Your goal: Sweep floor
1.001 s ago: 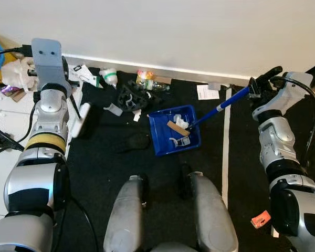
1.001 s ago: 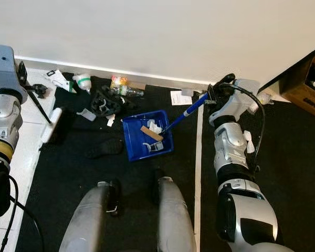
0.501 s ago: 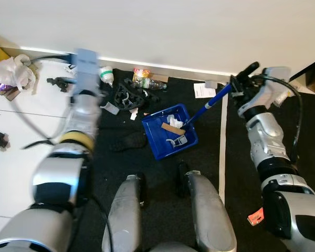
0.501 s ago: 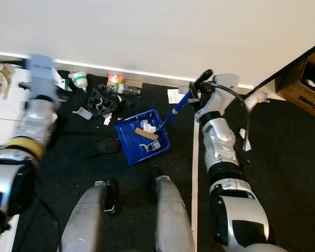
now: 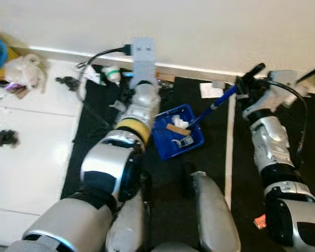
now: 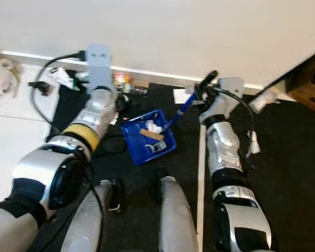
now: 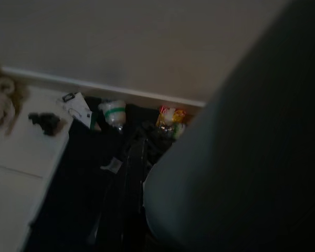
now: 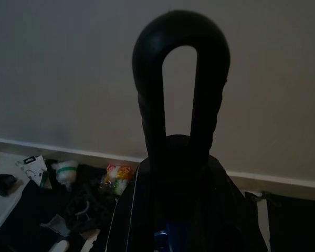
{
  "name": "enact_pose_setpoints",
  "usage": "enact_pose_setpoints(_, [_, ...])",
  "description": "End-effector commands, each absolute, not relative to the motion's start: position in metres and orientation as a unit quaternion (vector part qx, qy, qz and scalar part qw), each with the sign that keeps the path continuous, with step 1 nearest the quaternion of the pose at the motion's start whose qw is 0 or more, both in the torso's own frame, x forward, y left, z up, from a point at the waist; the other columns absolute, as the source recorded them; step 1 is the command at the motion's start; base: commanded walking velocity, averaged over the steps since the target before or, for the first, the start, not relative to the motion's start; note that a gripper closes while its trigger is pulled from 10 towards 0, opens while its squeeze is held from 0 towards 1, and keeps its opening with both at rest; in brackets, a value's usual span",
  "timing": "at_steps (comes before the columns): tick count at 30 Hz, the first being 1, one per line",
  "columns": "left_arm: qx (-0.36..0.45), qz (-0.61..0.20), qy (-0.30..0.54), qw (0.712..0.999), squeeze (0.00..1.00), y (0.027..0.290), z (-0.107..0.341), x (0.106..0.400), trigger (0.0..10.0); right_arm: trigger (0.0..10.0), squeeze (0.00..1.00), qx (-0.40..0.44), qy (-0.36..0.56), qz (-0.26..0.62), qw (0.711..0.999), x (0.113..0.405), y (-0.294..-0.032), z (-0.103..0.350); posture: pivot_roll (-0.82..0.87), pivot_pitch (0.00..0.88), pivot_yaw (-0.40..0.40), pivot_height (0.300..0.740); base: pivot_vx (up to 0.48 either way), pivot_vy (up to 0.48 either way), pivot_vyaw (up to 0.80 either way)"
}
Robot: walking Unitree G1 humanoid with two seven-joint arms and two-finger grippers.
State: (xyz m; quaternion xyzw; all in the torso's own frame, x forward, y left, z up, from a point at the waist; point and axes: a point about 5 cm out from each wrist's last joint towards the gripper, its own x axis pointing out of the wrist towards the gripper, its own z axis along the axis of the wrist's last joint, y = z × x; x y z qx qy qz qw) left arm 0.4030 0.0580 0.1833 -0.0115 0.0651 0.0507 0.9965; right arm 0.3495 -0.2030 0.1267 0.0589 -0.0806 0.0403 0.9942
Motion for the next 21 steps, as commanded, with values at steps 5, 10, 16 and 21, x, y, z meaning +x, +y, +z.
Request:
enact_pose_setpoints(5, [-0.202,0.012,0.12,0.972,0.0,0.009,0.199,0.396,10.0,10.0,0.0,0.107,0.006,-0.014,0.994,0.334,-0.214,0.085,-0.05,0.368,0.001,0.74,0.0,0.0,0.0])
enact_pose_setpoints(10, [-0.232,0.003,0.098,0.968,0.0,0.009,0.227,0.402,10.0,10.0,0.0,0.115,0.005,-0.027,0.993,0.337,-0.218,0.087,-0.03,0.308,0.007,0.74,0.0,0.0,0.0])
enact_pose_setpoints(16, [-0.231,0.019,0.08,0.969,0.0,0.028,0.239,0.41,10.0,10.0,0.0,0.12,0.012,-0.034,0.992,0.341,-0.218,0.087,-0.01,0.237,0.0,0.74,0.0,0.0,0.0])
enact_pose_setpoints(21, [-0.188,0.042,0.039,0.98,0.0,0.064,0.251,0.42,10.0,10.0,0.0,0.119,0.03,-0.026,0.992,0.339,-0.213,0.079,0.01,0.191,-0.003,0.74,0.0,0.0,0.0])
